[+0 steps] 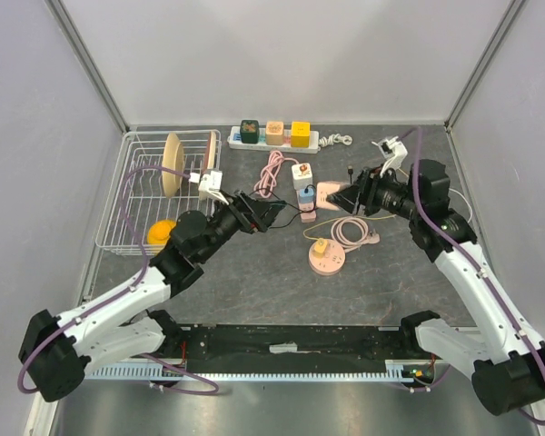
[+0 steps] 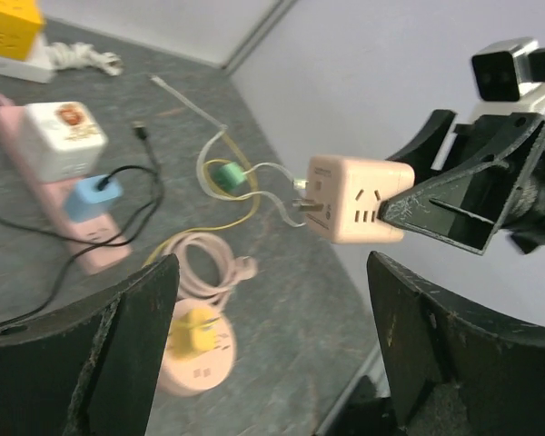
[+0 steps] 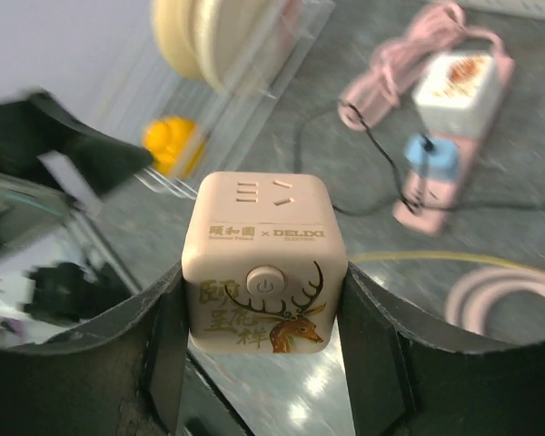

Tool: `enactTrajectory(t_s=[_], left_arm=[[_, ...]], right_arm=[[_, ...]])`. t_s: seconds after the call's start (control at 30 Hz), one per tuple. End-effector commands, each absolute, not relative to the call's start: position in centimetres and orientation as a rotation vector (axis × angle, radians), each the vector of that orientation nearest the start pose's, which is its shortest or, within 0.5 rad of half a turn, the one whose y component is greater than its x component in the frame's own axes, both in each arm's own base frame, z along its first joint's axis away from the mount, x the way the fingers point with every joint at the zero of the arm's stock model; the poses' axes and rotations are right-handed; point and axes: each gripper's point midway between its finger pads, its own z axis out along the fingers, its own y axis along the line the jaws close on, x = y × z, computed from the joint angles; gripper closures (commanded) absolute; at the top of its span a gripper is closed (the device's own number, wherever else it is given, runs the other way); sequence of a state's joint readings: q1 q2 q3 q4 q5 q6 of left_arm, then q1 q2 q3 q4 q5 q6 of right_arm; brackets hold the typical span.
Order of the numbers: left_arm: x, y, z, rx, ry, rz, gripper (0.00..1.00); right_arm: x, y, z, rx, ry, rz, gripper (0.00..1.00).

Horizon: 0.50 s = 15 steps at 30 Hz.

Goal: Insert the plug
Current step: Adjust the plug, then insert the plug into the socket.

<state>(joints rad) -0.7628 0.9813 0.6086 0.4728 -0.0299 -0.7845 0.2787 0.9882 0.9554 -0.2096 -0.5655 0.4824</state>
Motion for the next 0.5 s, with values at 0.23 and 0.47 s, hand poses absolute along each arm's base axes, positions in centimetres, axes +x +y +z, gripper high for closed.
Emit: enactTrajectory(t_s=[0.23,0.47], left_arm=[[26.6,-21.9,27.0,0.235,1.727,-0.639,0.08],[26.9,-20.6,26.1,0.401,1.706,-0.474,0.08]], right_arm=[[25.5,14.3,19.9,-0.758,2.276,0.433,1.00],[23.7,16.2,16.1,-1.180,2.313,0.348,1.00]])
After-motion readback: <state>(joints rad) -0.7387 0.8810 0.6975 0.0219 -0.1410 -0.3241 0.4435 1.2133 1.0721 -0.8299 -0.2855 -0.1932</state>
